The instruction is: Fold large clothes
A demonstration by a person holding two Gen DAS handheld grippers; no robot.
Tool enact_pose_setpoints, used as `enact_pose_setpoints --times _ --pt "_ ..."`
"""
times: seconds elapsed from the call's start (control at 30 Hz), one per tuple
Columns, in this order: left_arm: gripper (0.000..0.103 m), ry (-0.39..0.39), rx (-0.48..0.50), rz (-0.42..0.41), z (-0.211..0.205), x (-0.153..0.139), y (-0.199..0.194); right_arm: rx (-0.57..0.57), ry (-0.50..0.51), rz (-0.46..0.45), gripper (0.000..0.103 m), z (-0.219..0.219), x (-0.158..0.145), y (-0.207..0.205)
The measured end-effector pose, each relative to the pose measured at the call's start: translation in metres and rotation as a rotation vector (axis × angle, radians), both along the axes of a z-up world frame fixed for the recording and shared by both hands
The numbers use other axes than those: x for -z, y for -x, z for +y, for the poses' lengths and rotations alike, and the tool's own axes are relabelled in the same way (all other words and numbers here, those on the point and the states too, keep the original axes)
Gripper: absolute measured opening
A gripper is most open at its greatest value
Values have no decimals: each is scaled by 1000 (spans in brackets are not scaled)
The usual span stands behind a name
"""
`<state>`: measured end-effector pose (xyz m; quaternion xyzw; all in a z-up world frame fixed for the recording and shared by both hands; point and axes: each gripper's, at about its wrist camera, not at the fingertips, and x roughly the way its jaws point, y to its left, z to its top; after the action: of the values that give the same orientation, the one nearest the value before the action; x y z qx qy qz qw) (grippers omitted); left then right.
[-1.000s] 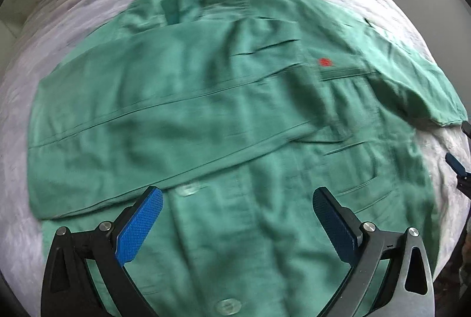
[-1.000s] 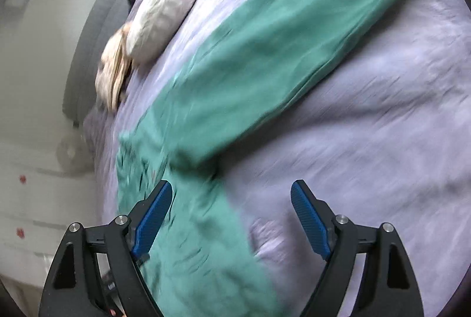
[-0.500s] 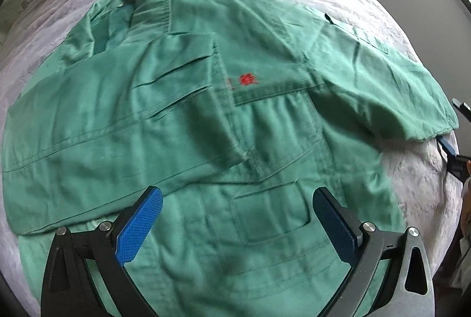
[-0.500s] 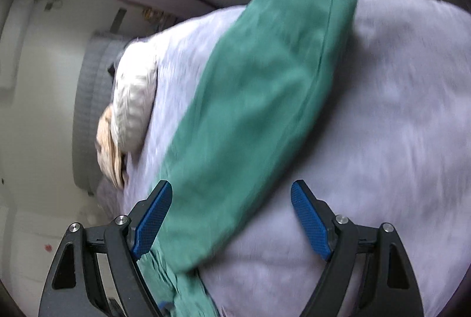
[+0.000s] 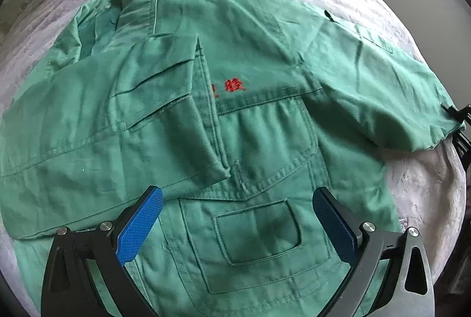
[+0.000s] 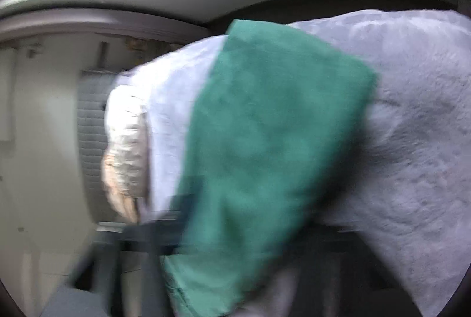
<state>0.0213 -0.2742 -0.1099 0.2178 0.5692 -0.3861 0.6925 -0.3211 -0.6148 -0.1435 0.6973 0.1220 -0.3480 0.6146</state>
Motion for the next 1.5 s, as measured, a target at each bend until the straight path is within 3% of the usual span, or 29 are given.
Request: enact_pose_setpoints --times 0.1,0.27,0.47,0.57,0.67,0.8,0.93,1.0,1.03,1.1,1.13,1.17,1.2,1.23,1.27,1.3,1.37,1.5 --pt "102 32 -7 9 11 -4 -6 -37 81 17 4 4 -20 -11" --pt "102 66 -54 -55 36 -17 -24 -267 295 92 4 22 -84 -77" --pt "102 96 -153 -102 76 -31 -57 -583 523 59 4 90 -146 -198" --pt "102 99 -224 -135 102 -33 -75 -770 627 76 4 146 -156 -260" --pt "102 82 -293 -165 132 -30 -101 -957 657 81 4 211 -144 -318" --pt "102 41 -369 -197 163 -18 -125 -1157 606 149 4 289 -91 -372" --pt "102 30 -429 -155 197 -4 -139 -1225 454 282 6 316 -32 -396" --pt "102 32 -433 -152 205 -3 -139 -1167 355 250 7 309 -22 -387" --pt "102 31 -431 -150 210 -2 -140 -1126 299 205 15 301 -22 -382" --pt "102 35 -433 -144 217 -1 -142 -1040 220 133 47 291 -25 -364" --pt "102 40 -435 -140 221 -2 -144 -971 209 106 71 284 -29 -351" --pt "102 42 -439 -139 225 -4 -144 -902 217 94 73 277 -35 -341" --pt "102 45 -445 -140 228 -5 -145 -865 220 98 73 271 -38 -337" --pt "102 49 -452 -139 231 -6 -146 -830 224 101 64 265 -43 -335" --pt "102 56 -463 -138 236 -8 -149 -813 231 100 32 263 -46 -336" --pt "102 59 -471 -139 240 -9 -152 -817 242 99 13 262 -51 -339" --pt "102 61 -483 -146 245 -11 -155 -869 323 94 8 272 -68 -363" --pt "102 34 -512 -162 259 -8 -163 -1092 525 142 9 333 -90 -408"
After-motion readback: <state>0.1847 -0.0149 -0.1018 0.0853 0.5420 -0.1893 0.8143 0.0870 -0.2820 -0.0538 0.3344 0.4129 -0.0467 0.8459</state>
